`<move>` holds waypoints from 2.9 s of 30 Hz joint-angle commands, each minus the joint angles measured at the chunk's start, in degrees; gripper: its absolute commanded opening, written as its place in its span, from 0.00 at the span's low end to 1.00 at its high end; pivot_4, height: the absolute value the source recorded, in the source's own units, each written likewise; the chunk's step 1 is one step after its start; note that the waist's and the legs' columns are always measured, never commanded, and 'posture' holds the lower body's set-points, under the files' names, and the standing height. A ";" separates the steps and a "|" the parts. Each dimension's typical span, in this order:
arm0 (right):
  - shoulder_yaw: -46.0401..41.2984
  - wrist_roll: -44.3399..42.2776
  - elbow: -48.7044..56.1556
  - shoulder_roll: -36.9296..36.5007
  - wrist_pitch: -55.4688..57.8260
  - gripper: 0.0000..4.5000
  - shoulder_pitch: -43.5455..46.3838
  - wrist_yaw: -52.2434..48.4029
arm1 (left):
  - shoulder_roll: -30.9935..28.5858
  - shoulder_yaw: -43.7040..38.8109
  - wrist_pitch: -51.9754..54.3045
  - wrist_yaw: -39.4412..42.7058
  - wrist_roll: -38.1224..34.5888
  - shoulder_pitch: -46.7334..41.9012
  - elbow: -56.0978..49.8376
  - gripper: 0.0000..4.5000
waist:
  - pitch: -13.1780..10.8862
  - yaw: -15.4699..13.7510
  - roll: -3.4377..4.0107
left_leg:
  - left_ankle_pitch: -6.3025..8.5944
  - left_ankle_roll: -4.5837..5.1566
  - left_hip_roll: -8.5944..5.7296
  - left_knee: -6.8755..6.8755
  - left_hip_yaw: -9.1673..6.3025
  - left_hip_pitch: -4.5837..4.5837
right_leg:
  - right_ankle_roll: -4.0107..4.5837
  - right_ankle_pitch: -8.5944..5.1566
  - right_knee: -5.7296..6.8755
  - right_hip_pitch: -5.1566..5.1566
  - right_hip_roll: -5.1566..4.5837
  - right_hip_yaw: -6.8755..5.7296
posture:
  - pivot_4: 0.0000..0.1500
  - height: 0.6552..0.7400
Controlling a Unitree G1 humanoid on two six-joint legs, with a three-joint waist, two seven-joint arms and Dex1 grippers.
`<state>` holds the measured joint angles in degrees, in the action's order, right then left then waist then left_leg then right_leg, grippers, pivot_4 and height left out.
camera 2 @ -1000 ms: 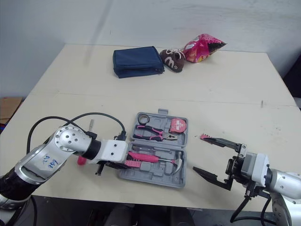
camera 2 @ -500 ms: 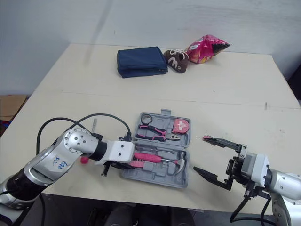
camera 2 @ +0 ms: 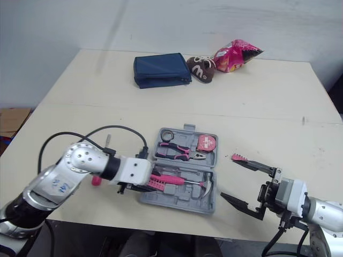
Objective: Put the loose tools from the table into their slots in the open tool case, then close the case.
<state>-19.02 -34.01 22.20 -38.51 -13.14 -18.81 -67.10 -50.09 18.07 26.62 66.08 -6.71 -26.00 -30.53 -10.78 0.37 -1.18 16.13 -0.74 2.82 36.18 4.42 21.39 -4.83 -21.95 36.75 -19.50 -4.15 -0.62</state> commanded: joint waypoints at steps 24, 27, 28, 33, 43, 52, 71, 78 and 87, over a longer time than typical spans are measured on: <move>-1.90 -0.38 -0.80 -0.37 0.56 1.00 2.07 0.53 | 4.19 -2.92 -10.90 -3.29 1.89 11.20 12.65 0.01 | 0.01 -0.06 0.02 | 0.01 0.02 -0.02 0.00 0.03 -0.10 | 0.00 0.00 0.12 0.03 -0.05 0.00 | 1.00 1.00; -1.82 -0.30 -0.76 -0.27 0.37 1.00 1.96 0.50 | 4.65 -1.37 -7.70 -4.66 3.35 10.73 12.72 0.01 | 0.07 -0.09 0.11 | 0.01 0.02 -0.03 -0.01 0.04 -0.20 | 0.00 0.00 0.12 0.12 -0.06 0.01 | 1.00 1.00; -1.81 -0.29 -0.68 -0.23 0.30 1.00 1.83 0.48 | 4.53 -0.38 -6.52 -4.88 4.20 10.60 12.59 0.01 | 0.10 -0.10 0.14 | 0.00 0.02 -0.03 -0.01 0.04 -0.22 | 0.00 0.00 0.13 0.13 -0.07 0.02 | 1.00 1.00; -1.72 -0.04 -0.55 0.01 -0.26 1.00 1.23 0.45 | 3.78 4.34 0.80 -4.58 5.90 9.23 11.47 0.01 | 0.45 -0.17 0.40 | 0.00 0.04 -0.06 0.00 0.04 -0.30 | 0.00 0.00 0.12 0.24 -0.09 0.02 | 1.00 1.00; -1.15 0.43 -2.14 0.37 -2.19 1.00 1.52 -0.02 | 2.50 10.41 8.73 -3.13 6.13 9.09 11.13 0.01 | 1.18 0.06 0.93 | 0.15 0.02 -0.02 -0.45 0.11 -1.22 | 0.13 -0.07 -0.41 1.46 -0.10 0.06 | 1.00 1.00; -0.41 0.83 -5.71 1.05 -4.60 1.00 2.35 -1.33 | 3.01 11.05 9.80 -4.89 6.13 10.81 13.72 0.01 | 1.62 1.28 1.30 | 0.15 0.03 0.03 -0.73 0.10 -1.40 | 0.21 -0.11 -0.70 1.71 -0.11 0.04 | 1.00 1.00; -1.66 -0.05 -5.87 1.33 -8.12 1.00 -1.64 -2.49 | 7.52 -16.15 -12.43 4.31 -16.46 11.01 18.70 0.01 | 0.70 1.07 0.57 | 0.08 0.11 -0.09 -0.49 -0.19 -0.19 | 0.11 -0.04 -0.84 0.49 -0.26 -0.41 | 1.00 1.00; -1.27 -0.02 -4.64 0.38 -6.33 1.00 -0.64 -1.33 | 5.54 -14.94 -23.56 11.07 -13.14 6.40 27.37 0.28 | 0.62 1.10 0.52 | 0.08 0.11 -0.11 -0.42 -0.22 -0.21 | -0.02 0.07 -0.76 0.52 -0.27 -0.41 | 1.00 1.00; -0.02 0.74 -6.42 0.96 -6.25 1.00 1.01 -1.67 | 7.51 -6.31 -34.46 20.21 -6.30 -3.89 37.01 0.54 | 0.59 0.92 0.49 | 0.11 0.12 -0.11 -0.33 -0.20 -0.16 | -0.01 0.09 -0.78 0.52 -0.21 -0.42 | 1.00 1.00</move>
<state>-18.62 -32.78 15.32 -37.61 -18.73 -17.76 -68.54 -43.12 10.68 -5.95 85.08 -14.18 -27.90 5.45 -10.19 1.29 -0.69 16.24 -0.61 2.71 35.91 4.21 21.25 -4.85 -21.86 35.99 -18.99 -4.35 -1.05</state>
